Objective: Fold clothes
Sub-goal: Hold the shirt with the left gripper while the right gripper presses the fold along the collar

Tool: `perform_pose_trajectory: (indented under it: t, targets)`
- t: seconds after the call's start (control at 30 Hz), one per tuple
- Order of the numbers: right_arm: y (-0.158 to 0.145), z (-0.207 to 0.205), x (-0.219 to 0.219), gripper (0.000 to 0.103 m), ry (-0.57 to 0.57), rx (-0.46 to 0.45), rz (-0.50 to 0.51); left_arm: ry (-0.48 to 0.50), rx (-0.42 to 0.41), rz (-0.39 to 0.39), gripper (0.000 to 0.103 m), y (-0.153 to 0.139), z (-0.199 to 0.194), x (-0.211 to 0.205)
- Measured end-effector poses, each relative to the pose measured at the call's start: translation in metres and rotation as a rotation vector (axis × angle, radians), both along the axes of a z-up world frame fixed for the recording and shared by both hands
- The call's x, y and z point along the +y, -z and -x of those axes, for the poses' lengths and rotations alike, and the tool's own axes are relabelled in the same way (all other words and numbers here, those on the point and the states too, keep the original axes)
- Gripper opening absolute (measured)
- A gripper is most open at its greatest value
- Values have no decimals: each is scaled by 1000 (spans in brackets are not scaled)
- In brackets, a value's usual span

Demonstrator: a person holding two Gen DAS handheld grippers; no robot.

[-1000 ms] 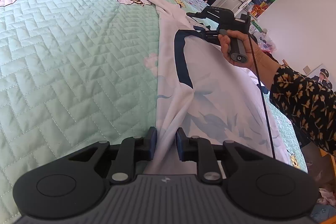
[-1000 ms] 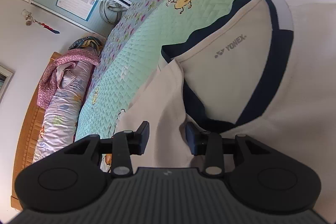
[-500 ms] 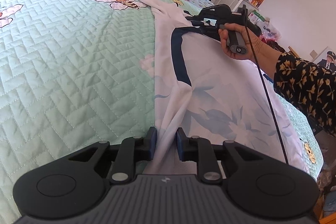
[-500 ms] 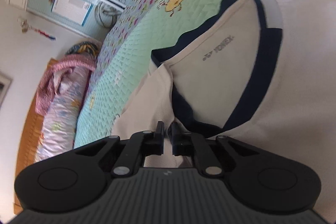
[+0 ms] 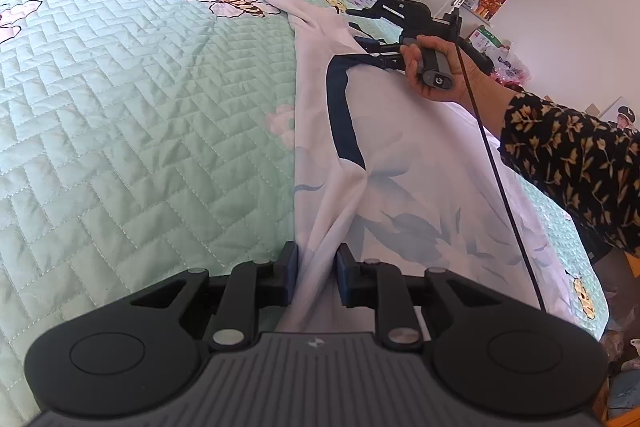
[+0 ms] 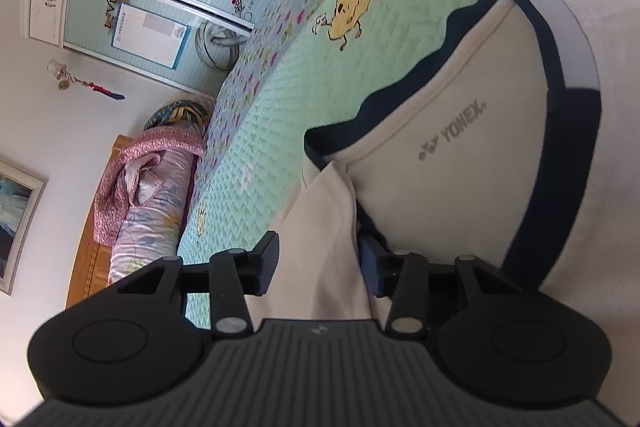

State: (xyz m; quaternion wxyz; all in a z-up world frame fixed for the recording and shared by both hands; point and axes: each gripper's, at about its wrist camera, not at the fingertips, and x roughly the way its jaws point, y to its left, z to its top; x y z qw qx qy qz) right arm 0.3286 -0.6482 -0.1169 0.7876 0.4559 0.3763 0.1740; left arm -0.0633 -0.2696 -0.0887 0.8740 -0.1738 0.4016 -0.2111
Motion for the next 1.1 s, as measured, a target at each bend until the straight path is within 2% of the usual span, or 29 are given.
perform_pose_trajectory:
  t: [0.1,0.13,0.17,0.23,0.3,0.4,0.5,0.67,0.83,0.93,1.1]
  targets:
    - [-2,-2,5,46,-1,-14,34,2,-4,-2,21,0,0,0]
    - [-5,-2,8,41,-14,-20,74,1,-4,-3,21,0,0,0]
    - [-8,-1,12,27,-23,-26,130,0,-4,-4,22,0,0,-1]
    - [-12,3,16,9,-31,-35,191,0,-7,-15,21,-2,1,-2]
    - [-18,9,19,5,-34,-59,224,9,-21,-49,21,-5,2,-7]
    - [-32,17,26,4,-31,-112,279,13,-41,-87,19,-10,6,-14]
    - [-53,24,32,4,-7,-168,328,8,-33,-73,18,-12,5,-14]
    - [-76,38,7,4,115,-199,341,10,-29,-86,18,-11,4,-17]
    - [-56,44,-23,4,220,-100,415,22,-28,-91,18,-10,3,-19]
    - [-36,40,-24,4,213,-58,443,30,-30,-99,18,-9,1,-21]
    - [-24,35,-15,4,149,-61,434,34,-31,-104,19,-8,1,-22]
